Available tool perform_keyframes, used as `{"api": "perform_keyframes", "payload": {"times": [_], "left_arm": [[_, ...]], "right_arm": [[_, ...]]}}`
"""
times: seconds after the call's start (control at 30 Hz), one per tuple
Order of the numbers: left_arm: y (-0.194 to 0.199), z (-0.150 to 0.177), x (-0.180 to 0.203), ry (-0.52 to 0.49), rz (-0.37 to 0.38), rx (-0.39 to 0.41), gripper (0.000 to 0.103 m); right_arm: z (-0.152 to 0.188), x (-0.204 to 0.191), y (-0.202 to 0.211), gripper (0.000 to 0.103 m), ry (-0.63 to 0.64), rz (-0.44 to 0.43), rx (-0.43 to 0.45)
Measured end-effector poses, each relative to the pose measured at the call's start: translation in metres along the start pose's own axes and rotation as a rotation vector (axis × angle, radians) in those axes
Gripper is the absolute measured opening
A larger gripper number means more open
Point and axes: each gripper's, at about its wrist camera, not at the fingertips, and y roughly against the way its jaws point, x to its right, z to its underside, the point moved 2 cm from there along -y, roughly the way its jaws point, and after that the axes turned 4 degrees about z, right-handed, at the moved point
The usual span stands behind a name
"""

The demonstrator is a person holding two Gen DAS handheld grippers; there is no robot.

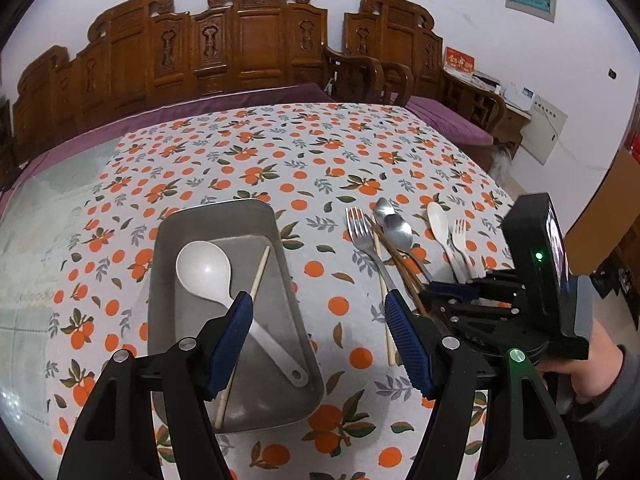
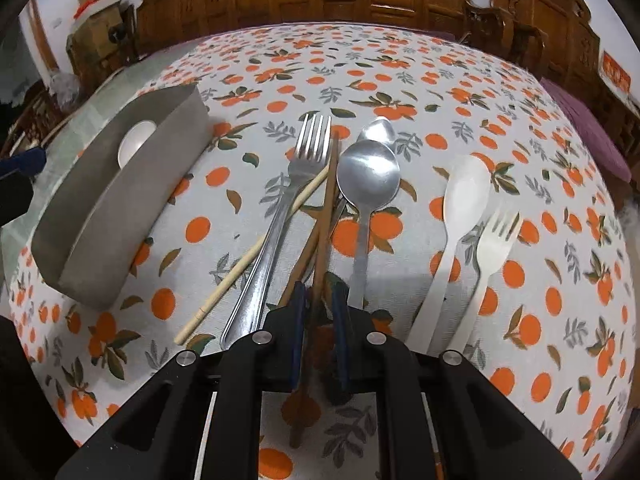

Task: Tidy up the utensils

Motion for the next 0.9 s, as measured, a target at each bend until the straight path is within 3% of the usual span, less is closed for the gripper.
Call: {"api": "perform_keyframes", "payload": {"times": [0.2,0.57,0.9], "left_arm": [[-0.002,0.003,0.014,-0.007,-0.010,-0.003,0.065],[-0.020,0.016,0.051,-0.008,-0.004,-0.027,0.065],[-0.048,0.035,0.093,-0.083,-0.018,-0.068,0.065]], "right_arm": [[0.006,0.010,0.019,0.006,-0.032,-0.025,0.039],[0.043,0.038,0.096,0.006,-0.059,-0.034,0.156],[0.061,0.049,0.110,0.006,-0.054,-0.011,0.165]]}}
